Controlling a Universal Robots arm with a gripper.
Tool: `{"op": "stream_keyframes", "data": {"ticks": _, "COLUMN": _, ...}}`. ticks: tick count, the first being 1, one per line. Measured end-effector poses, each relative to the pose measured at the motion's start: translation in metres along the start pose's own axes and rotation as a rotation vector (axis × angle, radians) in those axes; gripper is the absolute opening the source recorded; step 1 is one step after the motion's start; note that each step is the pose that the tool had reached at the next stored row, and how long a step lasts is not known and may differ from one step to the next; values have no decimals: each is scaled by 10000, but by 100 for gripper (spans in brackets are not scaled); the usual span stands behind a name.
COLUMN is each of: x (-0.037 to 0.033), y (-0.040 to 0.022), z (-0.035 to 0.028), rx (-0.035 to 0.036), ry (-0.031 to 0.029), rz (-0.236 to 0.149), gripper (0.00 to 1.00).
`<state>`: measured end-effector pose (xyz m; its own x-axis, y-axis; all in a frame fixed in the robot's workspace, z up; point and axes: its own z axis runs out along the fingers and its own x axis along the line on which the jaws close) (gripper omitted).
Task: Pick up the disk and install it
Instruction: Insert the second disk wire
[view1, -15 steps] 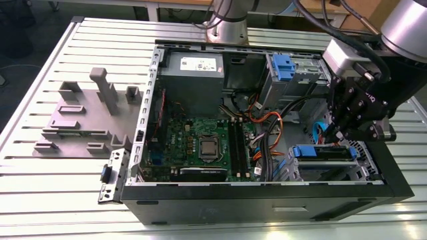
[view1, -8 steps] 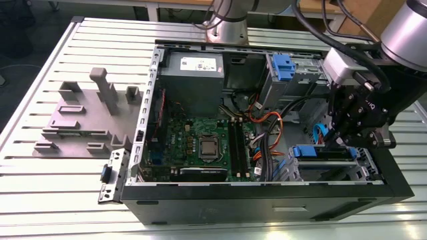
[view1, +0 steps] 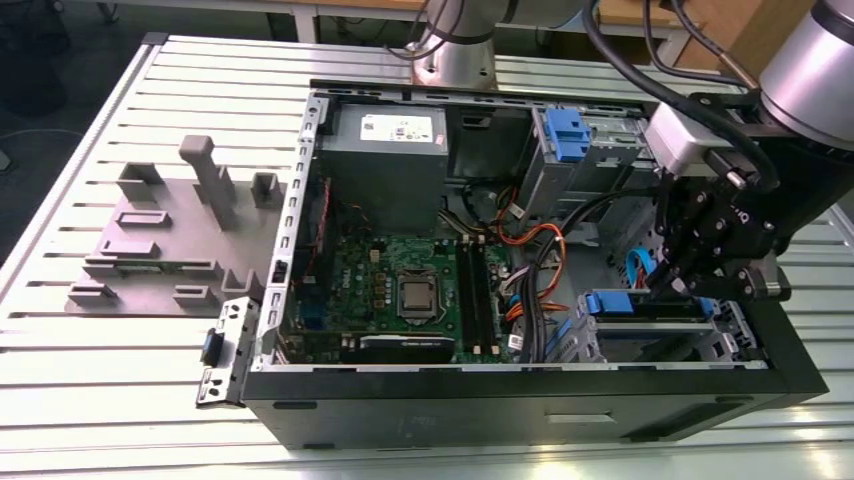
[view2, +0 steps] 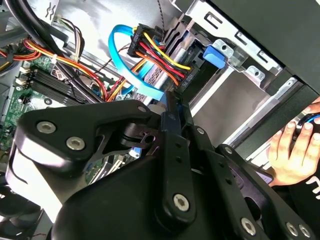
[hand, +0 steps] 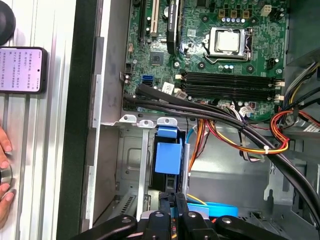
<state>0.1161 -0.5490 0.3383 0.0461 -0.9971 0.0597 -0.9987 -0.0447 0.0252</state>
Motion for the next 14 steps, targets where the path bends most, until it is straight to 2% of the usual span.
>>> {"op": "stream_keyframes", "data": {"ticks": 9, "x": 8, "y": 0, "z": 20, "rx": 0, "ry": -4, "rz": 0, "gripper": 16}}
{"op": "stream_keyframes", "data": {"ticks": 14, "x": 8, "y": 0, "z": 15, "rx": 4, "ry": -64, "rz": -2, "gripper": 16}}
